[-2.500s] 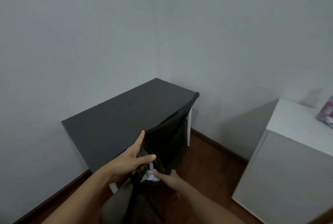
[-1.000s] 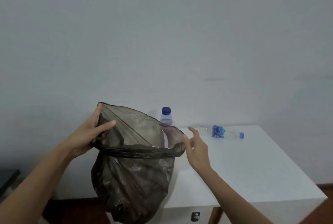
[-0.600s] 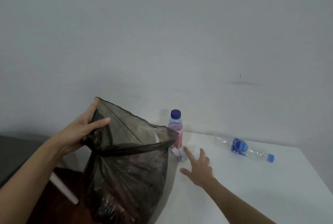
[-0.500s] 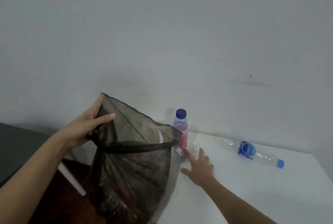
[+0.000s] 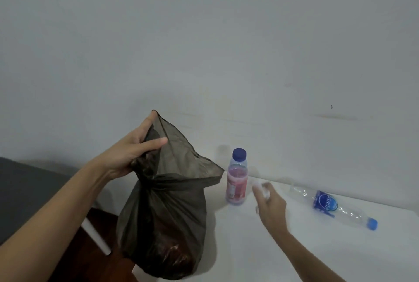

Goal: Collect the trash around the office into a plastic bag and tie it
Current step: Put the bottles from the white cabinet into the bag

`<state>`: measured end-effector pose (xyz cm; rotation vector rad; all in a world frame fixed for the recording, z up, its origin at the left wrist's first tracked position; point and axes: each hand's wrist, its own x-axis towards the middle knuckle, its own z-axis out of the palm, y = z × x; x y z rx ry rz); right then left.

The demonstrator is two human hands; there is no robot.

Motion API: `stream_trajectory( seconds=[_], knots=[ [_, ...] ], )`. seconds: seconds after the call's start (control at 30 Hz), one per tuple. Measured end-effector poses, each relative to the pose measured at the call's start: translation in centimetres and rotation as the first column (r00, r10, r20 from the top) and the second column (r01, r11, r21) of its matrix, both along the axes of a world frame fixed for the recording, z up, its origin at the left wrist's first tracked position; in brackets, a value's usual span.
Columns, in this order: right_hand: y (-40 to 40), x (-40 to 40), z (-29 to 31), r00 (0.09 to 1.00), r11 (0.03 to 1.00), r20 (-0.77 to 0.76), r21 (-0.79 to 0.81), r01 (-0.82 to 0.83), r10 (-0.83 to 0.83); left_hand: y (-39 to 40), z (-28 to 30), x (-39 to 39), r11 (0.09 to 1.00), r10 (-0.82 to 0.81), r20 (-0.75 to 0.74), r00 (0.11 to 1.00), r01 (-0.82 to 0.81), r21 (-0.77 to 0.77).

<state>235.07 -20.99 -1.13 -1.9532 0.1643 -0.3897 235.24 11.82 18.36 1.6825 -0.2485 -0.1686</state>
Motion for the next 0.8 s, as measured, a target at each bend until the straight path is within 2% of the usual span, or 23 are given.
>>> stream_trajectory(
  seconds=[0.07,0.17,0.23,0.3,0.33,0.4,0.47,0.53,0.57,0.63,0.67,0.7,0.73,0.77,0.8],
  knots=[
    [3.0,0.6,6.5,0.988,0.946,0.141,0.325,0.014,-0.063,-0.2,0.1,0.3,0.999,-0.039,-0.019,0.999,0.039,-0.002],
    [8.2,2.1,14.4,0.932,0.799,0.341,0.59,-0.112,-0.122,-0.7,0.2,0.9,0.998,-0.063,-0.012,0.998,0.063,-0.016],
    [12.0,2.9,17.3,0.92,0.687,0.372,0.701,-0.192,-0.122,-0.8,0.2,1.4,0.997,-0.078,0.003,0.997,0.078,0.002],
    [15.0,3.3,17.3,0.943,0.67,0.332,0.708,-0.224,-0.036,-1.0,0.3,1.4,0.995,-0.095,0.018,0.995,0.095,-0.008],
    [16.1,3.1,16.6,0.958,0.681,0.279,0.69,-0.245,0.062,-1.1,0.4,1.4,0.995,-0.101,0.024,0.995,0.102,-0.018],
    [16.7,2.1,15.0,0.94,0.751,0.131,0.571,-0.332,0.316,-1.0,0.6,1.5,0.995,-0.097,0.028,0.995,0.098,-0.031],
    [15.6,1.1,13.7,0.856,0.831,-0.03,0.259,-0.491,0.516,-0.4,0.7,1.6,0.995,-0.085,0.046,0.995,0.087,-0.043],
    [13.7,0.6,13.3,0.823,0.82,-0.068,-0.072,-0.568,0.564,0.1,0.4,1.8,0.997,-0.068,0.042,0.997,0.07,-0.036],
    [12.6,0.9,13.5,0.848,0.839,-0.031,-0.132,-0.528,0.529,0.3,0.1,1.8,0.997,-0.059,0.037,0.998,0.06,-0.04],
    [10.4,2.7,13.7,0.947,0.939,0.089,-0.189,-0.289,0.309,0.6,-0.2,1.9,0.997,-0.055,0.029,0.998,0.056,-0.051],
    [9.0,4.3,13.2,0.969,0.951,0.147,-0.269,-0.154,0.199,0.7,-0.4,1.9,0.997,-0.065,0.03,0.997,0.066,-0.05],
    [7.6,5.9,12.6,0.983,0.91,0.128,-0.41,-0.066,0.13,0.7,-0.5,2.0,0.996,-0.073,0.027,0.997,0.075,-0.042],
    [6.4,7.3,11.7,0.994,0.829,0.028,-0.554,-0.074,0.108,0.7,-0.5,2.0,0.996,-0.077,0.025,0.997,0.078,-0.037],
    [5.2,8.2,10.7,0.984,0.744,-0.128,-0.644,-0.175,0.12,0.5,-0.5,2.0,0.996,-0.078,0.025,0.997,0.079,-0.034],
    [4.3,8.9,9.5,0.947,0.687,-0.282,-0.659,-0.306,0.151,0.5,-0.6,2.1,0.997,-0.074,0.023,0.997,0.074,-0.033]
  ],
)
